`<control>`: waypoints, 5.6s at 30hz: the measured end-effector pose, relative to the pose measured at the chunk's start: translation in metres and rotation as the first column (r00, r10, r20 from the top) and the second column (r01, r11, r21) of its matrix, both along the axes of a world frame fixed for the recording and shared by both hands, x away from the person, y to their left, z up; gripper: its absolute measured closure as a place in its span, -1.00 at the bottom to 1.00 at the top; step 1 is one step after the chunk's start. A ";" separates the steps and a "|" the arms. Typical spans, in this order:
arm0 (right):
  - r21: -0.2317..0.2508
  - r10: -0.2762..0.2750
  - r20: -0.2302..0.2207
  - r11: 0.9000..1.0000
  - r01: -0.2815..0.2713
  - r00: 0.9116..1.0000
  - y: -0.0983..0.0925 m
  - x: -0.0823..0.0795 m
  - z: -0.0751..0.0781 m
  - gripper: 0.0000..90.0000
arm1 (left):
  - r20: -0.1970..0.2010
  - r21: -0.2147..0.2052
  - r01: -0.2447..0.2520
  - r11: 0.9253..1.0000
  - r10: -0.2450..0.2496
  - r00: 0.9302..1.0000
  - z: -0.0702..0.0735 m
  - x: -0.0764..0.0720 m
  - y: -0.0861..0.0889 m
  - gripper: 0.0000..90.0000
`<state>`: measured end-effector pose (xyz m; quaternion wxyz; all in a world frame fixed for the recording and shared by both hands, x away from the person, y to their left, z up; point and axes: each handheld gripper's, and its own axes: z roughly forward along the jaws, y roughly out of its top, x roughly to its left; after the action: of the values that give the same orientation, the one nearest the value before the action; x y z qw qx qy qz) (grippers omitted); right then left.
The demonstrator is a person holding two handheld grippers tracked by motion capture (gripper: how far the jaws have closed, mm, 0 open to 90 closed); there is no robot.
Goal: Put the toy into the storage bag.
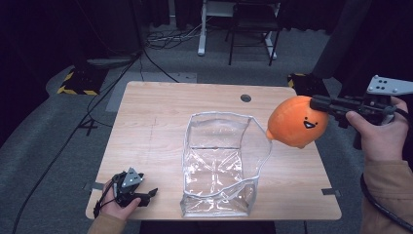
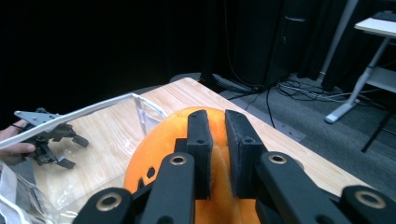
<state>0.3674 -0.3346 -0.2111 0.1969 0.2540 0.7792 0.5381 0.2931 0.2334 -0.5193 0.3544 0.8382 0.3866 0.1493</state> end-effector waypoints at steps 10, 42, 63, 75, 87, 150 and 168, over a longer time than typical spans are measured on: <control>-0.008 0.061 0.009 0.998 -0.061 0.998 0.033 0.007 0.009 0.79 | 0.000 0.000 0.000 1.000 0.000 1.000 0.000 0.000 0.000 -0.50; -0.010 0.225 -0.030 0.974 -0.225 0.974 0.124 0.029 0.000 0.79 | 0.001 0.000 0.000 1.000 0.000 1.000 0.000 0.000 0.000 -0.49; -0.062 0.310 -0.148 0.945 -0.321 0.939 0.188 0.046 -0.046 0.79 | 0.000 0.001 0.001 1.000 -0.001 1.000 0.000 0.000 0.000 -0.49; -0.110 0.319 -0.241 0.929 -0.352 0.917 0.213 0.055 -0.086 0.79 | 0.001 0.000 -0.001 1.000 0.001 1.000 0.000 0.000 0.000 -0.49; -0.205 0.290 -0.330 0.907 -0.368 0.898 0.228 0.059 -0.113 0.78 | 0.001 0.001 0.000 1.000 0.000 1.000 0.000 0.000 0.000 -0.49; -0.308 0.177 -0.423 0.894 -0.325 0.889 0.229 0.063 -0.144 0.13 | 0.001 0.000 0.000 1.000 0.000 1.000 0.000 0.000 0.000 -0.49; -0.233 0.178 -0.301 0.939 -0.253 0.937 0.198 0.047 -0.084 0.04 | 0.001 -0.002 -0.002 1.000 0.002 1.000 0.000 0.000 0.000 -0.49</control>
<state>0.4147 -0.1363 -0.2948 0.0586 0.2097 0.8878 0.4056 0.2929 0.2332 -0.5194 0.3553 0.8374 0.3874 0.1496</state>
